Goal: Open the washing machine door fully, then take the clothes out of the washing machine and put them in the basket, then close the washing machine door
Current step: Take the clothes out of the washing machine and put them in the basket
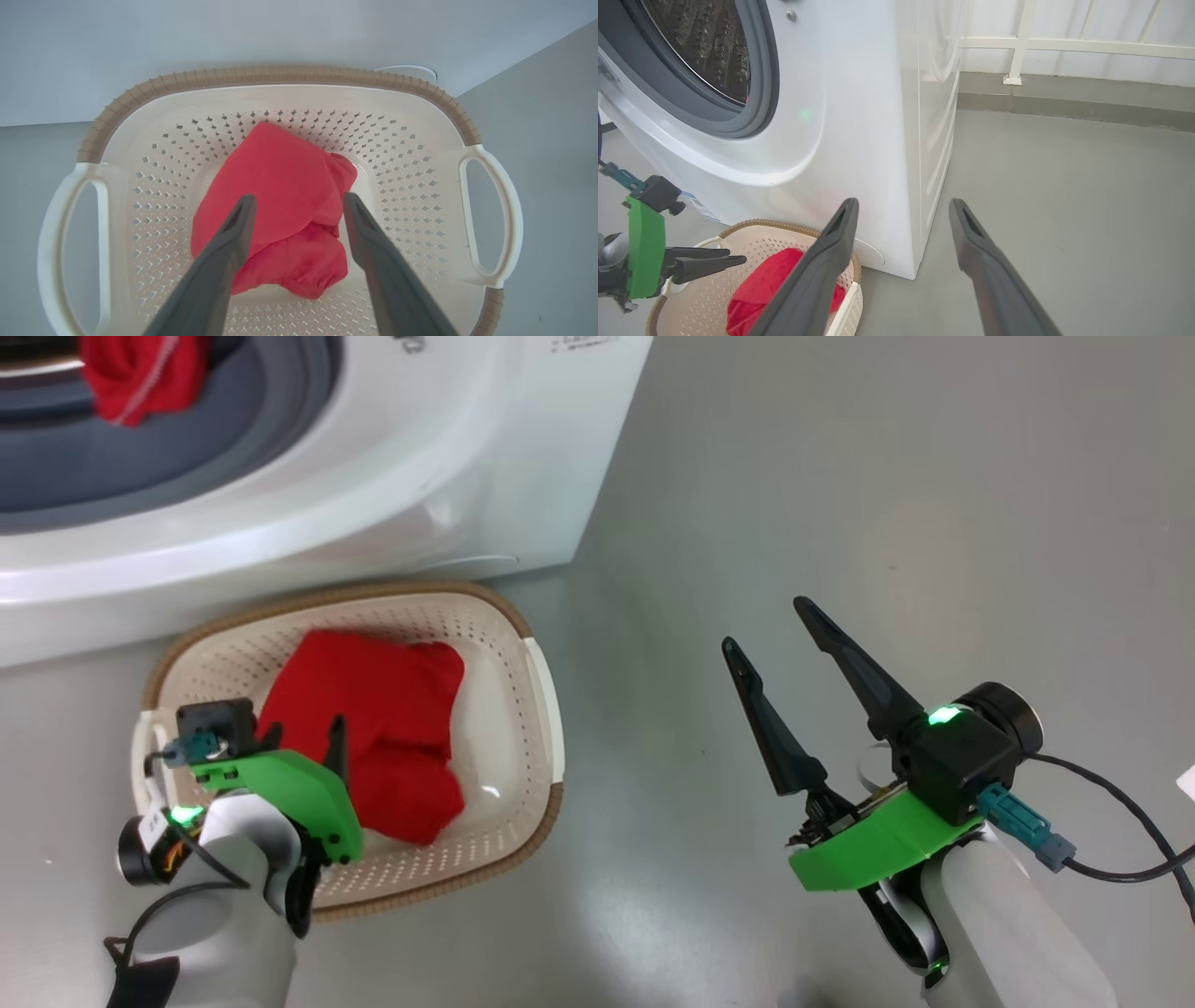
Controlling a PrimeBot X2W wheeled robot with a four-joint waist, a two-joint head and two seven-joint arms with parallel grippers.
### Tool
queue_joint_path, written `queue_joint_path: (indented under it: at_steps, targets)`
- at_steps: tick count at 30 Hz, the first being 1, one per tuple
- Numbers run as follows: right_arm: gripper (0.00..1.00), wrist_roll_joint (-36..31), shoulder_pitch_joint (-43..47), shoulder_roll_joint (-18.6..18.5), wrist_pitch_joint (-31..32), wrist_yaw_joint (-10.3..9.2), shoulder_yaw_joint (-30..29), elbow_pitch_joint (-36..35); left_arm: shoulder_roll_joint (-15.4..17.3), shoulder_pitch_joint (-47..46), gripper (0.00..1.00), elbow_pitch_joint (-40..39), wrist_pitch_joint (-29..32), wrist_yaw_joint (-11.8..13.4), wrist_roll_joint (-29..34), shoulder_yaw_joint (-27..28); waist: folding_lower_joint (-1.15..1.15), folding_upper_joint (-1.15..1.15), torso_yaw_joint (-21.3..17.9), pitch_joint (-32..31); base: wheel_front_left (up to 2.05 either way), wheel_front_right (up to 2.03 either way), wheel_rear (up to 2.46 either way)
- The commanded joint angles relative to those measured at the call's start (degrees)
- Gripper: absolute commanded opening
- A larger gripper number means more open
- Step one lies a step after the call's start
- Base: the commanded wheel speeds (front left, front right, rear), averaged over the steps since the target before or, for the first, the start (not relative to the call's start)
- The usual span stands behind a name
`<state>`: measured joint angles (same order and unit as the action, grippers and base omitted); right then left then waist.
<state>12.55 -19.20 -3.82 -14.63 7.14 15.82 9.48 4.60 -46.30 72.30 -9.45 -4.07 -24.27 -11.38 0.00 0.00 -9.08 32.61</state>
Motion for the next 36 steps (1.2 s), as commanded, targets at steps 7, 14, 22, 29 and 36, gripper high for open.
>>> queue_joint_path:
  at_steps: [7, 14, 22, 29, 36]
  targets:
    - [1.00, 0.0, 0.9, -0.2, -0.4, 0.35, 0.0, -1.2, 1.0, 1.0, 1.00, -3.4, -4.7, -0.8, -0.2, 0.7, 0.00, 0.00, 2.3, -4.4, 0.00, 0.00, 0.00]
    - [1.00, -0.5, 1.7, -0.9, -0.4, 0.35, -1.5, -1.7, 1.5, 5.6, 1.00, -12.2, -5.5, -1.8, -1.0, 2.4, 0.00, 0.00, 3.0, -8.9, 0.00, 0.00, 0.00]
    - [1.00, -1.0, 3.3, -1.7, -0.4, 0.35, -3.7, -3.2, 2.4, 14.4, 1.00, -27.9, -5.5, 0.0, 0.5, 6.6, 0.00, 0.00, 2.9, -13.4, 0.00, 0.00, 0.00]
    - [1.00, -1.1, 5.2, -1.9, -0.4, 0.35, -5.8, -4.0, 2.3, 21.1, 1.00, -37.8, -5.5, 1.0, 1.8, 9.2, 0.00, 0.00, 2.8, -17.3, 0.00, 0.00, 0.00]
    - [1.00, -1.1, 7.6, -2.4, -0.4, 0.35, -6.6, -3.7, 2.6, 26.1, 1.00, -46.7, -5.5, 2.5, 3.5, 11.5, 0.00, 0.00, 3.2, -20.7, 0.00, 0.00, 0.00]
